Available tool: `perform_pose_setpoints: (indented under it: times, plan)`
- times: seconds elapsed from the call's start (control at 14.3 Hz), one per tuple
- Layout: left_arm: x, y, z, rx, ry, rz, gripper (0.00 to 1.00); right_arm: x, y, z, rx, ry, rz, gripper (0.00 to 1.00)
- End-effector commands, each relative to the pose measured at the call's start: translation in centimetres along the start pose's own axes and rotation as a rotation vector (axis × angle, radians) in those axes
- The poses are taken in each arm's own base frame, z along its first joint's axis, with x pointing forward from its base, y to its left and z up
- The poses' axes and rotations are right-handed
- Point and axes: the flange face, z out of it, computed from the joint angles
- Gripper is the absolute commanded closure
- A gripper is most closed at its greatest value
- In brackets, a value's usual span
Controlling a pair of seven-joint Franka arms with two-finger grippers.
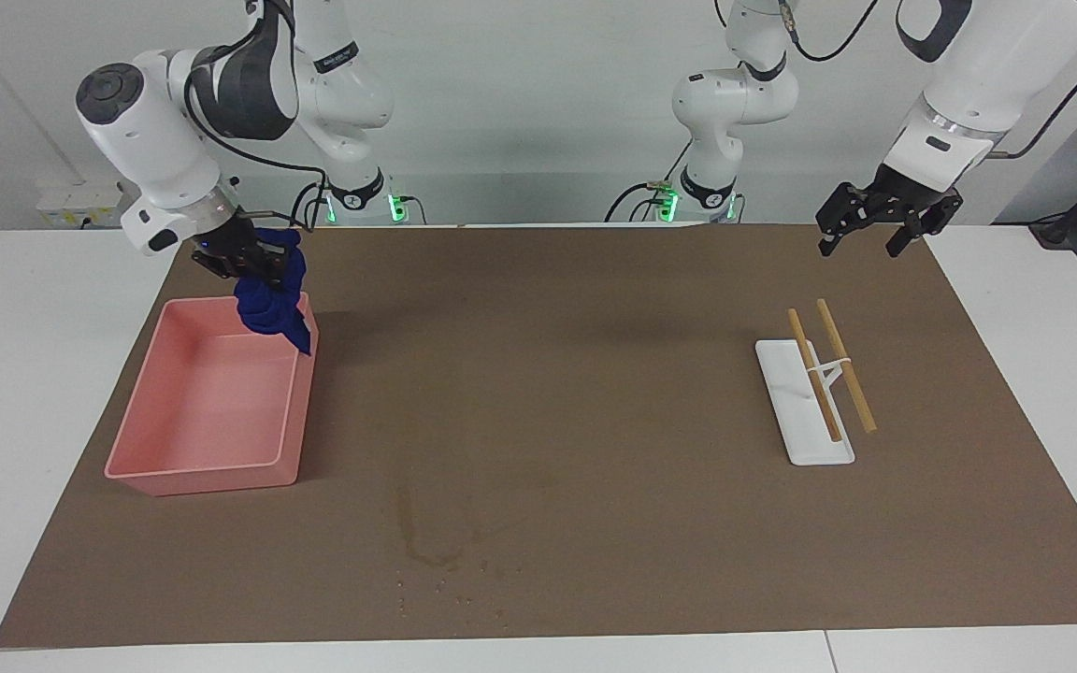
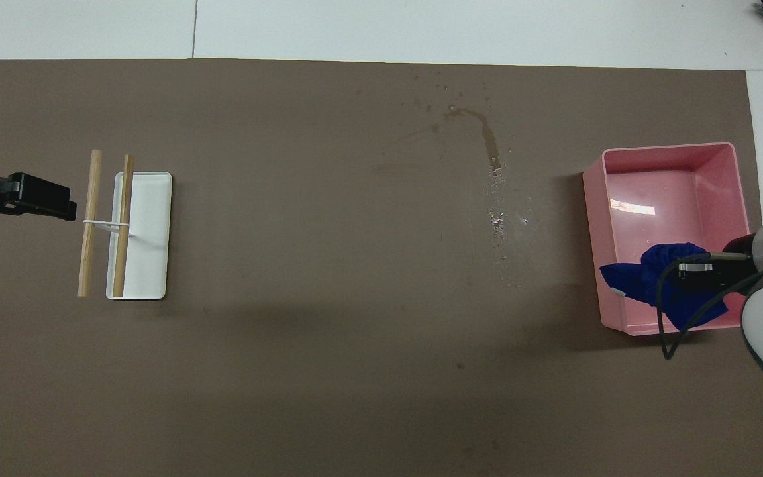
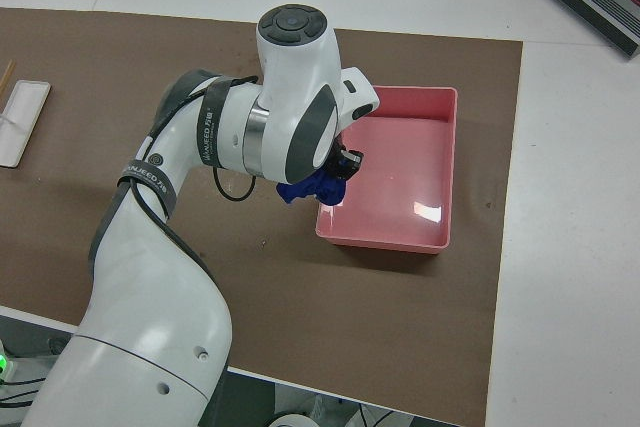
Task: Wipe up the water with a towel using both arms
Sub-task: 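Carry the towel into the pink bin with the right gripper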
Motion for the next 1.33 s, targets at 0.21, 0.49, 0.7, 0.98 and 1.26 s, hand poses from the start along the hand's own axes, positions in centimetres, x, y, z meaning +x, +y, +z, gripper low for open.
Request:
perform_pose_setpoints:
  times: [0.21, 0.49, 0.7, 0.98, 1.26]
  plan:
    - [-0.6, -0.2, -0.1, -0.003, 0.017, -0.011, 0.0, 3.1, 4.7, 7.1, -0.025, -0.046, -0.009, 1.0]
    - [-0.6, -0.1, -0.1, -0.003, 0.017, -0.009, 0.0, 4.1, 5.0, 11.7, -0.019, -0.063, -0.013, 1.0]
    - [-0.6, -0.1, -0.1, -0.003, 0.017, -0.009, 0.0, 3.6, 4.4, 12.8, -0.021, -0.069, 0.001, 0.51]
    - [-0.6, -0.1, -0.1, -0.003, 0.017, -0.009, 0.0, 3.7, 4.5, 11.3, -0.022, -0.084, 0.003, 0.02]
    - [-0.6, -0.1, -0.1, -0.003, 0.017, -0.009, 0.0, 4.3, 2.3, 4.9, -0.059, -0.062, -0.044, 0.0]
